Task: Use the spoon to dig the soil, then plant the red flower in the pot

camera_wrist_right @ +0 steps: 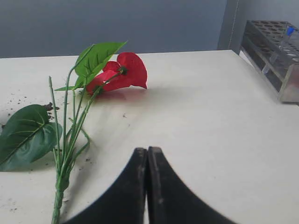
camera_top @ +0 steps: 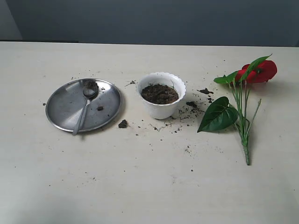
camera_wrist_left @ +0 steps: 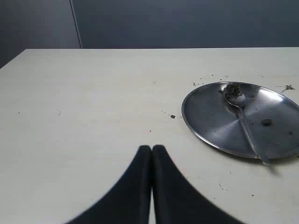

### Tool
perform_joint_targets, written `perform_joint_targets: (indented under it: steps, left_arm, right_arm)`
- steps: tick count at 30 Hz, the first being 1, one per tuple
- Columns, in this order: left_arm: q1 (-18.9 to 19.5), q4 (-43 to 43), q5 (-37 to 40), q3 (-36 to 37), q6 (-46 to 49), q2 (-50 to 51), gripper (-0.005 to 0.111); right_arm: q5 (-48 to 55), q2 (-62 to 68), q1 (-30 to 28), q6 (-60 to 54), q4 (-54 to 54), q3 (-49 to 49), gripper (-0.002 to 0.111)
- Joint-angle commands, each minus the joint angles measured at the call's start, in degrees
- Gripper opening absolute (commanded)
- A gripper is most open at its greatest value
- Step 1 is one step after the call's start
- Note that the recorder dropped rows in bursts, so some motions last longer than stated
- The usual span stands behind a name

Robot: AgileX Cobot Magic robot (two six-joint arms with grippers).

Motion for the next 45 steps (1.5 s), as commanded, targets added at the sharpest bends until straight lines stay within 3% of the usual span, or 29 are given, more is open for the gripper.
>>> perform_joint_targets:
  steps: [1,21,25,27,29,34,36,38,41,45]
  left_arm:
    - [-0.39,-0.34,-0.50,0.19,0.00,-0.33,0.000]
    - [-0.40,0.99,-0.50,0.19,0.00,-0.33,0.000]
    - [-0.40,0.00,-1.45,0.19,0.00,-0.33,0.000]
    - [-0.40,-4.45,-2.64,0.19,0.00,-0.33,0.000]
    - [-0.40,-11.55,-5.53,0.19,0.00,-0.33,0.000]
    - [-0.40,-19.59,-13.34,0.19,0.00,-0.33,0.000]
    - [-0.40,-23.92,-20.09,0.19,0.00,-0.33,0.000]
    - [-0.40,-23.26,-25.06,0.19,0.00,-0.33,0.000]
    - [-0.40,-13.73,-30.96,0.19,0.00,-0.33,0.000]
    - [-0.40,-10.26,-36.16,0.19,0.00,-0.33,0.000]
  right_arm:
    - [-0.23,-0.21,0.15,0.00,-0.04,0.13,0.000]
    - [-0.23,-0.21,0.15,0.00,-0.04,0.13,0.000]
    - [-0.23,-0.21,0.15,0.00,-0.04,0.13,0.000]
    - [-0.23,-0.21,0.15,0.00,-0.04,0.13,0.000]
    - [-0.23,-0.21,0.15,0.00,-0.04,0.13,0.000]
    - [-0.23,-0.21,0.15,0.00,-0.04,0.13,0.000]
    - [-0.23,-0.21,0.15,0.00,-0.04,0.13,0.000]
    - [-0.23,-0.21,0.15,0.00,-0.04,0.13,0.000]
    - [-0.23,-0.21,0.15,0.00,-0.04,0.13,0.000]
    - [-0.23,-0.21,0.15,0.00,-0.04,0.13,0.000]
